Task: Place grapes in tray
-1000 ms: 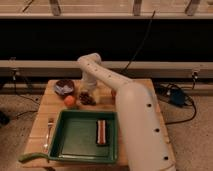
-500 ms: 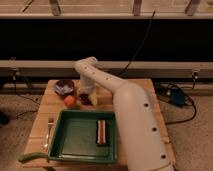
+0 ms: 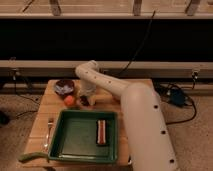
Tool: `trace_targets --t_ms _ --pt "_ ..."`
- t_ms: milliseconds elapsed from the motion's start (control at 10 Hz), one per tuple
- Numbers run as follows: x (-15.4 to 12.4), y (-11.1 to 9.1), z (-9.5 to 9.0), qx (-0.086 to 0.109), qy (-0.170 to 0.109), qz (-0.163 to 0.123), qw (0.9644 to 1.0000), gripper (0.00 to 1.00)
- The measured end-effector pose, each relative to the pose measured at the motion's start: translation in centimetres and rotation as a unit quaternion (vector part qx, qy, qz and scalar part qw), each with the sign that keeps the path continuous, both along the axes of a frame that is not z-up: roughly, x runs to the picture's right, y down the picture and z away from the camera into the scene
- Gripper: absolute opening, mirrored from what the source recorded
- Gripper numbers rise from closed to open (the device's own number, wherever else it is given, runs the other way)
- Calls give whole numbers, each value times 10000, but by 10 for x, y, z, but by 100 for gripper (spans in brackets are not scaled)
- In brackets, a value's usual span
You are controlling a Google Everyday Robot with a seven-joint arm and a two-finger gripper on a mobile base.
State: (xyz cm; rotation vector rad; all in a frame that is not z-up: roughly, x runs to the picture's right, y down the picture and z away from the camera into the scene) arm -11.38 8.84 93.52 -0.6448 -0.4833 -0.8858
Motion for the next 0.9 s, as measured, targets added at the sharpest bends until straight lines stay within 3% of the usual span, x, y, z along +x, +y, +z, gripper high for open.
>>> trace_targets --t_ms 300,500,900 --pt "5 -5 -4 178 -97 -134 9997 11" --pt "9 -12 -11 265 -144 -180 9994 6" --pt "5 -49 -47 523 -416 -31 9978 6"
